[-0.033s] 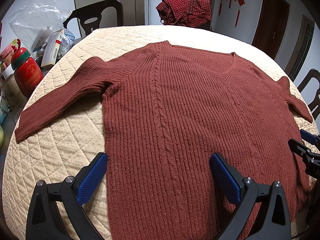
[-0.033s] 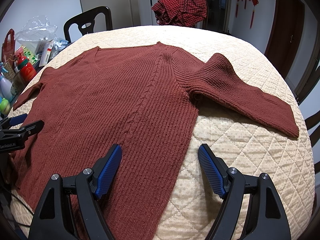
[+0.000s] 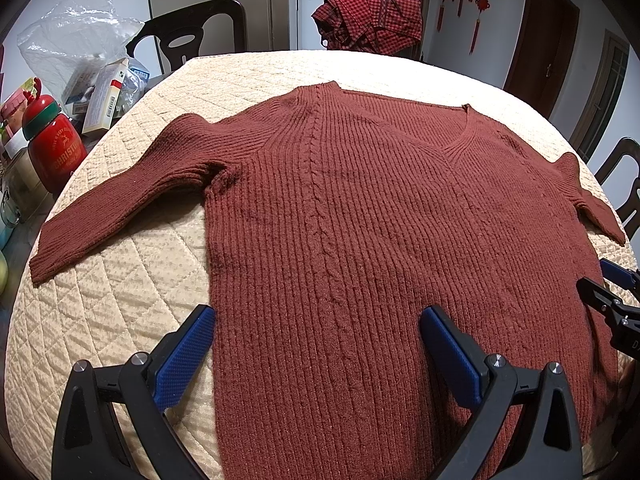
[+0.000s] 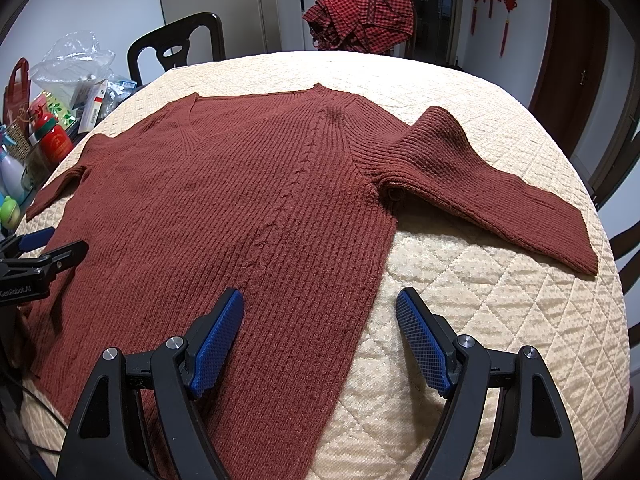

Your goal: Fold small clothes

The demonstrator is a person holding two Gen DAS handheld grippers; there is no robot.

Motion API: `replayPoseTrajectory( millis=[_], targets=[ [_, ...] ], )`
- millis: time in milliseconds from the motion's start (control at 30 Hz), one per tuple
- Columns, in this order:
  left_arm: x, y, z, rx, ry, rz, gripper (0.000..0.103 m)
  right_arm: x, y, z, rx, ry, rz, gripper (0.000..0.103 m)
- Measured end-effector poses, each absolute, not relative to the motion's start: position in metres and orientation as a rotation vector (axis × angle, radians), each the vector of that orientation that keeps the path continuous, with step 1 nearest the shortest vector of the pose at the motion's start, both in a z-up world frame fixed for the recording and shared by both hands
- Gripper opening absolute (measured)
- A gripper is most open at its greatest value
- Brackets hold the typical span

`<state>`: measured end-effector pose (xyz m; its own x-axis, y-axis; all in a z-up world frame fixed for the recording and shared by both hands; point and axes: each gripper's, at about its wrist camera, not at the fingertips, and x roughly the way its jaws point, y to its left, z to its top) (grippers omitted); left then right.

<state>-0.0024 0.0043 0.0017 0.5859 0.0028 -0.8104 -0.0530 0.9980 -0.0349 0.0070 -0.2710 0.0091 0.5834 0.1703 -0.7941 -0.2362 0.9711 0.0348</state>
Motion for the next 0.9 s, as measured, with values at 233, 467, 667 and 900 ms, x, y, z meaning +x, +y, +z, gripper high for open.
replayPoseTrajectory(
  millis=[233, 467, 667, 900],
  targets=[
    [-0.0019, 0.0054, 0.0011, -0.055, 0.950, 0.034, 0.103, 0.0069, -0.2711, 0.0091, -0.077, 0.918, 0.238, 0.079],
    [-0.0005, 0.0053, 0.0007, -0.053, 0.953, 0.037, 0.103, 0.0068, -0.2711, 0.0091, -0.077, 0.918, 0.238, 0.079],
    [0.0004, 0.0047, 0.0005, -0.049, 0.952, 0.036, 0.103, 0.0068, -0.2713, 0.0091, -0.077, 0.918, 0.238, 0.079],
    [0.0005, 0.0038, 0.0007, -0.049, 0.957, 0.036, 0.103, 0.0069, -0.2714, 0.0092, -0.077, 0.918, 0.238, 0.079]
  ],
)
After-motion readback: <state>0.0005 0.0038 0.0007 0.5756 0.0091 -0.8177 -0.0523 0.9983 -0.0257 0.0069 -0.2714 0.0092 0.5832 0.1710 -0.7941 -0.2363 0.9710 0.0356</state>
